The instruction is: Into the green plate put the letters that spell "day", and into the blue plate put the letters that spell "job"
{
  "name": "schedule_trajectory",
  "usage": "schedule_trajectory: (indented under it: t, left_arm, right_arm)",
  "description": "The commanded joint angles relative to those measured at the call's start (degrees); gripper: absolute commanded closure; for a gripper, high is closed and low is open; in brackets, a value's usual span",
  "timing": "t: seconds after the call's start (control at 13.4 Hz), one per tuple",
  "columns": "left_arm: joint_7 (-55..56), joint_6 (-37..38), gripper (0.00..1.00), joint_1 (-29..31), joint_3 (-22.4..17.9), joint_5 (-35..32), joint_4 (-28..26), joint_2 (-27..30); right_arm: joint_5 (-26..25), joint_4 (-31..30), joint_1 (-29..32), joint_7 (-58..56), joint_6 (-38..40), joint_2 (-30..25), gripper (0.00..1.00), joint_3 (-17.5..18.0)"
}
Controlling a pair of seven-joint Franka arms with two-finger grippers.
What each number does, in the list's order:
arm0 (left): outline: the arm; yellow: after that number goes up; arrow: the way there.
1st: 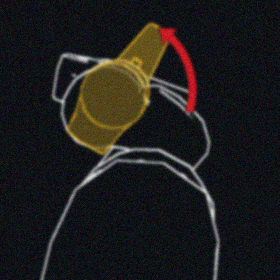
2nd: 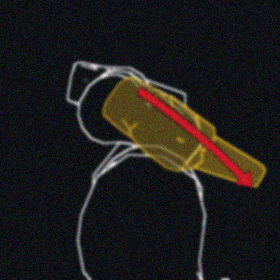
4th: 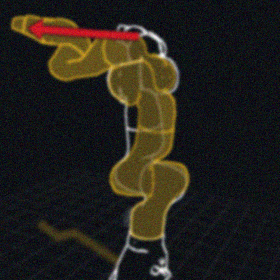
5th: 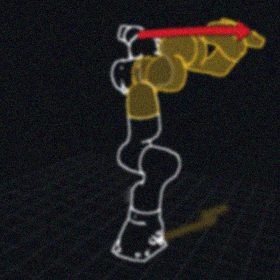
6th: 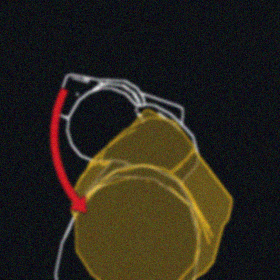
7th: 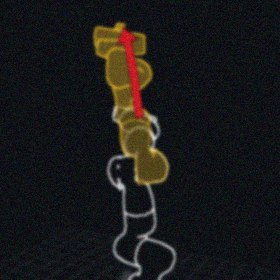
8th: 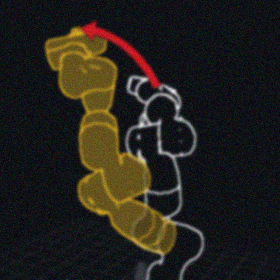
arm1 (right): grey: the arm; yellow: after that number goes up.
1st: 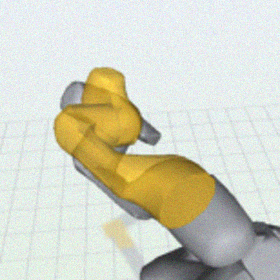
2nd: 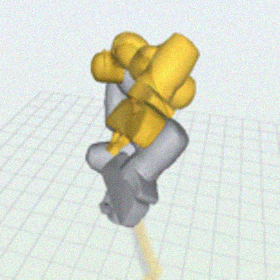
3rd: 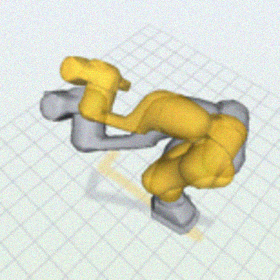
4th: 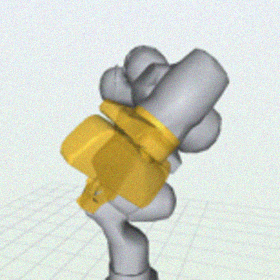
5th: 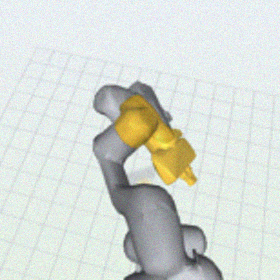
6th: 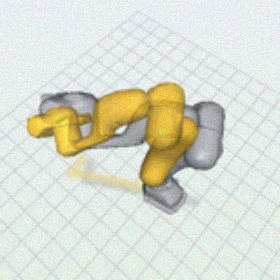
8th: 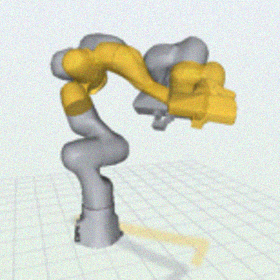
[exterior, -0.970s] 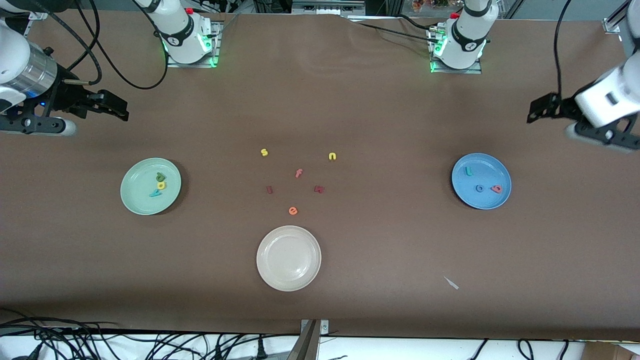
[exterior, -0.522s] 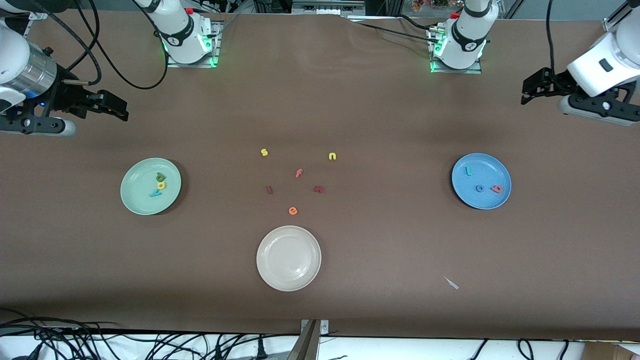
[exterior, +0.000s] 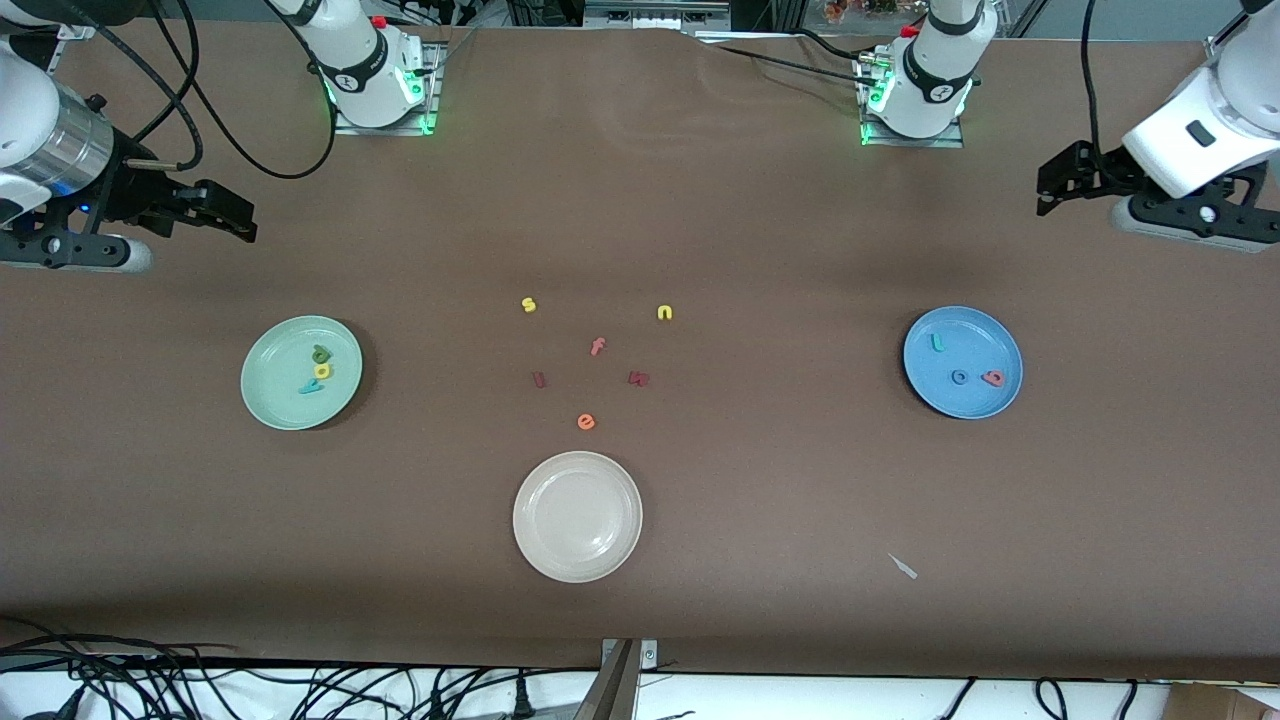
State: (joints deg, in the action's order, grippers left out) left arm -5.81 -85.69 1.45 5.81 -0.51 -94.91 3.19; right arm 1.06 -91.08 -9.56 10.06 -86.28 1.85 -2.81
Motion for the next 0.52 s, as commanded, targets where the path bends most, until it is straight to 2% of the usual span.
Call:
schedule_trajectory:
  t: [0.0,0.45]
  left_arm:
    - [0.5,1.6,0.00,0.1,0.3,-2.0,3.1,-1.5]
    - [4.8,1.9,0.00,0.1,0.5,-1.8,3.0,-1.3]
  right_arm:
    - [-0.9,-0.4,0.2,0.5,0.2,-0.5,0.00,0.3]
    - [-0.9,-0.4,0.2,0.5,0.2,-0.5,0.00,0.4]
